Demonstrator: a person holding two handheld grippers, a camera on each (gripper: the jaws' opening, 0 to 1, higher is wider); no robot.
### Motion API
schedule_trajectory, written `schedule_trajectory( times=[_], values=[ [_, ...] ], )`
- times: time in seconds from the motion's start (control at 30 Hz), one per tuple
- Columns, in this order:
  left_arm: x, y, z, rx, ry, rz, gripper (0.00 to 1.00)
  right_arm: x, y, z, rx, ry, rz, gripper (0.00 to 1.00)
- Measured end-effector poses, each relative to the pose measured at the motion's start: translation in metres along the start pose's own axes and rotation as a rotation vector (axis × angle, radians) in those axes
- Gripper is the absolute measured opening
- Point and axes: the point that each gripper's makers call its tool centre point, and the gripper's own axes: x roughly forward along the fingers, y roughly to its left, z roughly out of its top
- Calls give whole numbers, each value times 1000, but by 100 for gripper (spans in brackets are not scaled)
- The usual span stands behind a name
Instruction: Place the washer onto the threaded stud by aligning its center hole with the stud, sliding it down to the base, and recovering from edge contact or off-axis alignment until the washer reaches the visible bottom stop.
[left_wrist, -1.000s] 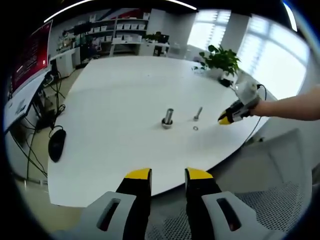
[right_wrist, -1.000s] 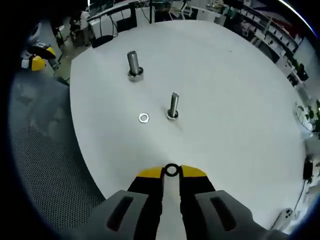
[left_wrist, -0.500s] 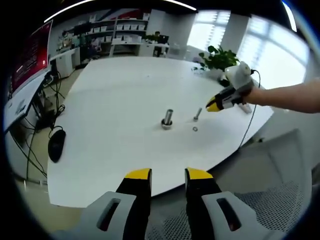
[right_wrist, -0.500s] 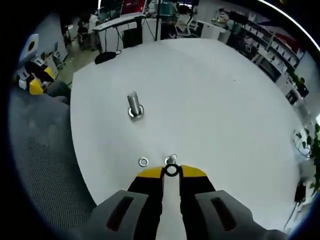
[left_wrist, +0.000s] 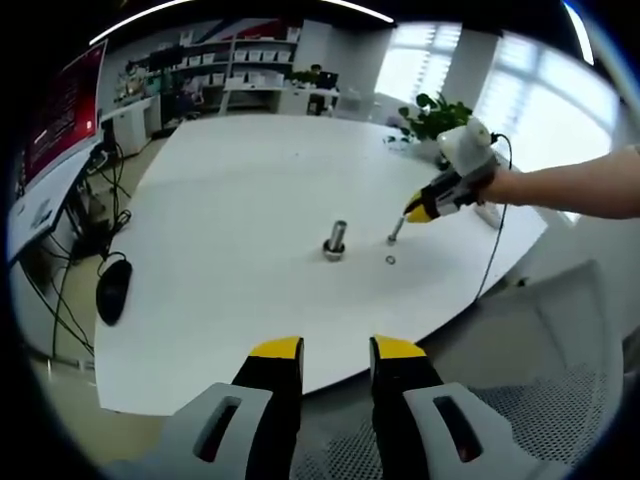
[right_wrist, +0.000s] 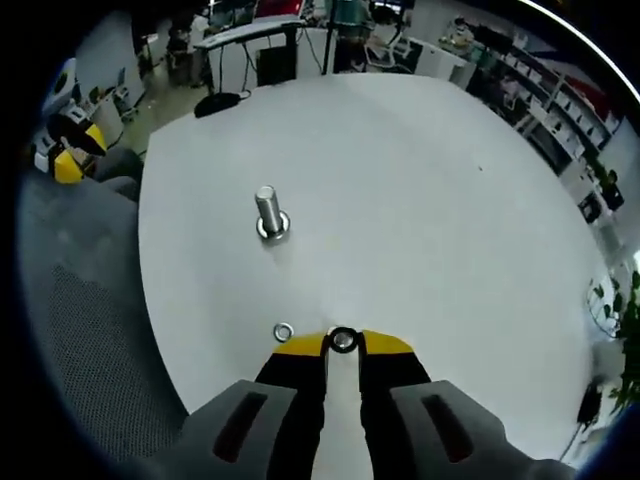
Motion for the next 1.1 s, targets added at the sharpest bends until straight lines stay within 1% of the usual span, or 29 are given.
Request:
schedule_trajectory(
  times=[0.13, 0.6, 1.0, 1.1],
  values=[
    [0, 0, 0, -2, -1, 1, 24, 4, -1, 3, -15, 11, 4, 12],
    [0, 0, 1, -3, -4, 0, 24, 9, -2, -2, -29, 61, 20, 13],
    [0, 0, 0, -2, -1, -1, 24, 27, 1, -7, -34, 107, 46, 13],
    [0, 0, 0, -3, 0, 0, 24, 35, 1, -14, -21, 134, 58, 14]
  ],
)
